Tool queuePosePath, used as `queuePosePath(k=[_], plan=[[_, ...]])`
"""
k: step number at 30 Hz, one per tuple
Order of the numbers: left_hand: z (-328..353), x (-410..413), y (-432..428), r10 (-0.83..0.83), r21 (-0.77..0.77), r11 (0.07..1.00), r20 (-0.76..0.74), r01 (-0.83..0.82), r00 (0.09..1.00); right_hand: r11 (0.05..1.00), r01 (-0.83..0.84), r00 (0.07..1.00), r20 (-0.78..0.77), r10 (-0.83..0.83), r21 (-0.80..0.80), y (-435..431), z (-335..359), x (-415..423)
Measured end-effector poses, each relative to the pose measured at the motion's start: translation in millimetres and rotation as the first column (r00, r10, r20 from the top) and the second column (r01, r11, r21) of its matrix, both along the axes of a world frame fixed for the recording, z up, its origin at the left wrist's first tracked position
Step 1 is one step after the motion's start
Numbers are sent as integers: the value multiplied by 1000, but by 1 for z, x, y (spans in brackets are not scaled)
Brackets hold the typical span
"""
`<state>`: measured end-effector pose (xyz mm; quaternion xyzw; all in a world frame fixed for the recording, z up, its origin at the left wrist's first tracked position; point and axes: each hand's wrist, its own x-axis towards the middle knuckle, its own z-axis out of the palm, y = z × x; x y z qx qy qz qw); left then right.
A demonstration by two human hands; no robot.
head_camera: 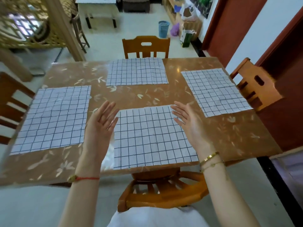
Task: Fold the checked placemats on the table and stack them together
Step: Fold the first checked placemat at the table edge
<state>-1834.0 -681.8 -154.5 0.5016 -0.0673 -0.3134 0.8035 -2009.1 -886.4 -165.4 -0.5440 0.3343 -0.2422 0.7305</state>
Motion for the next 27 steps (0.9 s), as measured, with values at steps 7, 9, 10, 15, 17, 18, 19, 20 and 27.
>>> queuePosePath(k=[7,9,10,15,17,18,19,20,27], plan=[[2,-24,-8,99,-5,995,-8,-99,995,996,-91,996,-15,91,14,-22,-1,-4],[4,-31,-11,122,-4,992,-12,-122,992,994,-113,993,-18,113,13,-29,-2,-6],[4,-33,-12,133,-5,991,-12,-133,991,992,-123,992,-19,123,9,-32,-3,-7],[2,-40,-18,171,1,985,-26,-171,985,989,-150,989,-20,150,5,-44,-6,-9],[1,-39,-20,178,1,984,-29,-178,984,987,-159,987,-27,159,3,-47,-7,-8],[1,-38,-21,182,4,983,-26,-182,983,987,-163,986,-32,163,-1,-48,-8,-7],[0,-38,-22,189,13,982,-21,-189,982,986,-166,985,-39,166,-6,-50,-9,-5],[-2,-36,-23,199,28,980,-10,-198,980,986,-169,985,-48,169,-11,-52,-11,-4],[-41,-15,-15,337,280,886,163,-371,927,967,-244,962,-146,232,-73,-63,-32,27]])
